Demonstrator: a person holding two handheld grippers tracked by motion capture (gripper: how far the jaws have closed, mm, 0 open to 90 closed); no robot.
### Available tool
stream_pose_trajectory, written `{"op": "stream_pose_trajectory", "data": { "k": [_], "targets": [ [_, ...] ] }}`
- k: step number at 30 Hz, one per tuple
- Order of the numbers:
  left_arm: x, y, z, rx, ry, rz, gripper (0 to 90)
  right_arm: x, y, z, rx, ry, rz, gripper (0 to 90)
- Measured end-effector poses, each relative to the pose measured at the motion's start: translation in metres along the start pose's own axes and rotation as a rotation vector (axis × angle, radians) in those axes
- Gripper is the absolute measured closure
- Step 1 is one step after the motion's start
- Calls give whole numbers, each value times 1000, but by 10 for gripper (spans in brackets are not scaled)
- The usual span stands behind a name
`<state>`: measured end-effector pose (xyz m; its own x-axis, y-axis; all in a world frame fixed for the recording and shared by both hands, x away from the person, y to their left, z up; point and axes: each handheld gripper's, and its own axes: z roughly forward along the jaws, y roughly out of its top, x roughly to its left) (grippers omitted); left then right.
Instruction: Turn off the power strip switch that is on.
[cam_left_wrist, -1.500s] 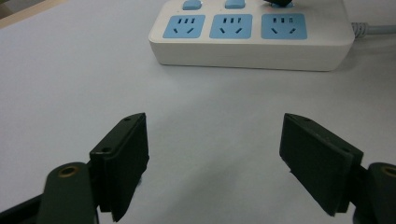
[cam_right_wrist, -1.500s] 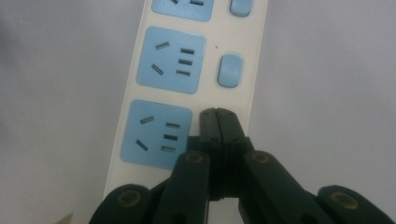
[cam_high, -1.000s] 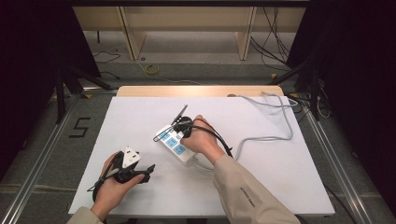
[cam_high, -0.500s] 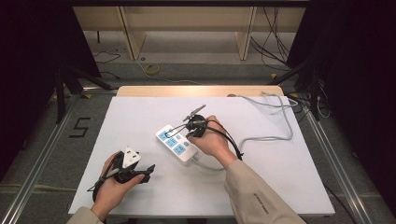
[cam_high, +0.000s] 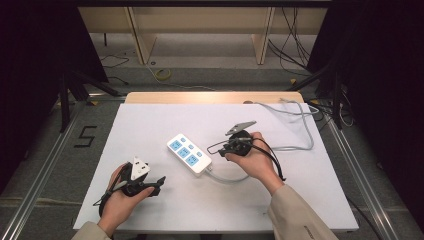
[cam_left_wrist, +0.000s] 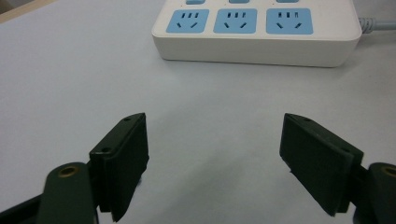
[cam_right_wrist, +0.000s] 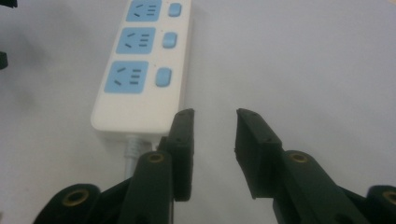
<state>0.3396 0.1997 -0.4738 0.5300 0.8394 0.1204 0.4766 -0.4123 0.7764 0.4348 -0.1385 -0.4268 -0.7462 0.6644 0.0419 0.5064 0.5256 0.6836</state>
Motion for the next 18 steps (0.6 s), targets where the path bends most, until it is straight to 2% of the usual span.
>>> {"op": "stream_pose_trajectory", "data": {
  "k": [9, 15, 18],
  "targets": [
    [-1, -1, 1, -1, 2, -9, 235, -11, -43, -31, -80, -32, 26, 592],
    [0, -1, 0, 4, 2, -6, 235, -16, -71, -44, -92, -52, 22, 552],
    [0, -1, 1, 3, 2, -10, 235, -17, -85, -50, -120, -64, 27, 534]
  ]
}}
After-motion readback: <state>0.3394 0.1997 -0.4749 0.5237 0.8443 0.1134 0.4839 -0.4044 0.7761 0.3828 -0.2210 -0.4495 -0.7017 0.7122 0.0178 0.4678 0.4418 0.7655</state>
